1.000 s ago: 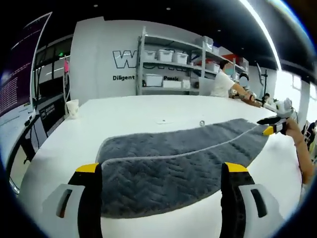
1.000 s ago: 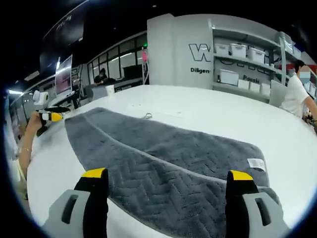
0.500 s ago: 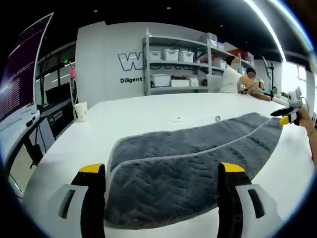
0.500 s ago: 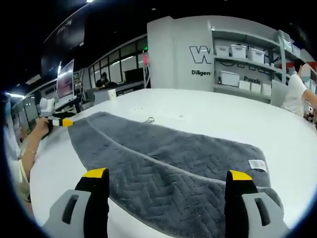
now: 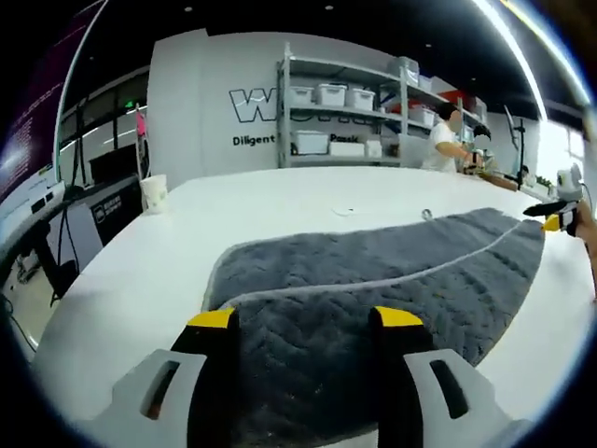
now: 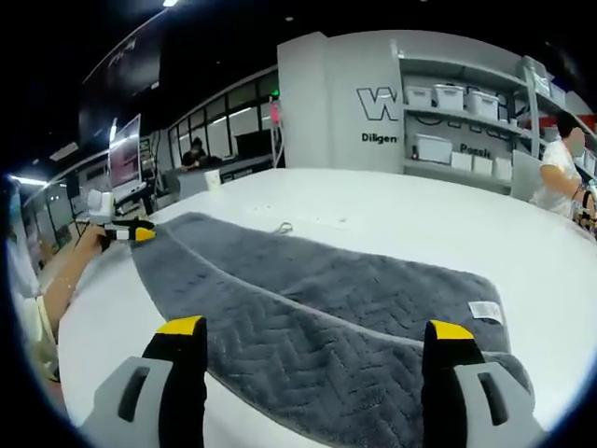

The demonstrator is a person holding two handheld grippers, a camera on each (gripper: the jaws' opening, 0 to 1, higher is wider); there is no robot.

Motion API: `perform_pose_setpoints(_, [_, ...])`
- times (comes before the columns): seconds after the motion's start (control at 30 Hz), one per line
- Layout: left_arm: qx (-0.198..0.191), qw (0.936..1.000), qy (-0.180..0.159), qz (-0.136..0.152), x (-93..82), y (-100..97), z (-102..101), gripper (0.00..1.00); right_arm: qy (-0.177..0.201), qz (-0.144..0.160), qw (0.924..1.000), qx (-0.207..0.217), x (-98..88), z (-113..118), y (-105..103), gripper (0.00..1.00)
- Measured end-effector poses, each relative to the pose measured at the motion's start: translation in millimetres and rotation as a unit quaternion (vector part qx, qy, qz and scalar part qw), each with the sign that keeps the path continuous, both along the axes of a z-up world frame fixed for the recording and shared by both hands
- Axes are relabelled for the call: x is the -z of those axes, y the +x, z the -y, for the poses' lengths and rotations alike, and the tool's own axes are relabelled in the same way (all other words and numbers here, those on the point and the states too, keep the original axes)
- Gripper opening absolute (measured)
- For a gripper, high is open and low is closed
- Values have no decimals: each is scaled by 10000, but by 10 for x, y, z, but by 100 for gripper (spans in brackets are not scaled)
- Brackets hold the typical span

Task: Open the folded towel by lifting each exposed corner and separating the folded layers until the towel lies flat within the target outline without major curled edges

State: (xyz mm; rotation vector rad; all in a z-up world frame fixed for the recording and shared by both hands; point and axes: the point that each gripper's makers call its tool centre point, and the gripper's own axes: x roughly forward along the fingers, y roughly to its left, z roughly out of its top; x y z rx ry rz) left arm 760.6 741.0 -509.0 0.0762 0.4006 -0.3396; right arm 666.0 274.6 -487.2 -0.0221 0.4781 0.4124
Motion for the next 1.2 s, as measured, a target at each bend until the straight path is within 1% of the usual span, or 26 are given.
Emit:
perform_pose_setpoints(0.07, [3, 10000, -6, 44, -6, 13, 13, 43, -5, 9, 10000, -18, -8, -4, 7, 96])
perform_pose_setpoints(0.1, [16, 10000, -11, 57, -6, 15, 23, 37, -3, 9, 10000, -22, -10, -8, 8, 96])
perform_pose_setpoints(0.13, [57, 10000, -10, 62, 1, 15, 40, 28, -5, 6, 10000, -29, -8, -12, 8, 95])
perform_pose_setpoints(0.17, [70, 10000, -7, 58, 9, 16, 47, 24, -9, -1, 10000, -34, -3, -15, 6, 95])
perform_pose_setpoints(0.23, [62, 9999, 113, 19, 44, 20, 35, 24, -17, -18, 10000, -40, 5, -19, 4, 95])
perform_pose_setpoints(0.3, [59, 9999, 161, 5, 52, 19, 29, 23, -18, -24, 10000, -42, 7, -17, 7, 96])
perform_pose_setpoints(0.33, [64, 9994, 340, -7, 85, 19, 28, 21, -127, -69, 9999, -95, 24, -33, 10, 96])
perform_pose_setpoints(0.43, [74, 9994, 339, -30, 117, 12, 30, 17, -188, -56, 9997, -109, 21, -46, 3, 96])
perform_pose_setpoints(0.5, [74, 9995, 313, -19, 118, 24, 24, 16, -176, -63, 9998, -119, 23, -51, -1, 96])
perform_pose_setpoints(0.57, [55, 9996, 274, -10, 119, 29, 19, 13, -173, -75, 9997, -128, 30, -53, -7, 96])
perform_pose_setpoints(0.63, [56, 9994, 332, 39, 109, 26, 21, 9, -199, -103, 9997, -118, 45, -47, -11, 95])
perform_pose_setpoints(0.7, [71, 9991, 412, 102, 86, 12, 34, 6, -191, -119, 9997, -122, 53, -49, -10, 95])
perform_pose_setpoints(0.87, [130, 9984, 520, 187, 5, -25, 56, 5, -182, -153, 9996, -118, 68, -49, -21, 95])
perform_pose_setpoints(0.93, [182, 9973, 678, 228, -17, -61, 83, 4, -168, -157, 9997, -120, 61, -46, -26, 94])
perform_pose_setpoints(1.0, [263, 9964, 760, 262, -43, -90, 115, 4, -142, -124, 9998, -98, 38, -34, -24, 94])
perform_pose_setpoints(1.07, [377, 9958, 761, 350, -102, -125, 164, 4, -129, -101, 9998, -70, 30, -23, -28, 94])
perform_pose_setpoints(1.13, [612, 9946, 670, 495, -191, -177, 257, 4, -121, -113, 9999, -50, 39, -13, -27, 94])
perform_pose_setpoints(1.2, [722, 9939, 631, 536, -223, -213, 299, 4, -129, -133, 9998, -51, 52, -12, -30, 93])
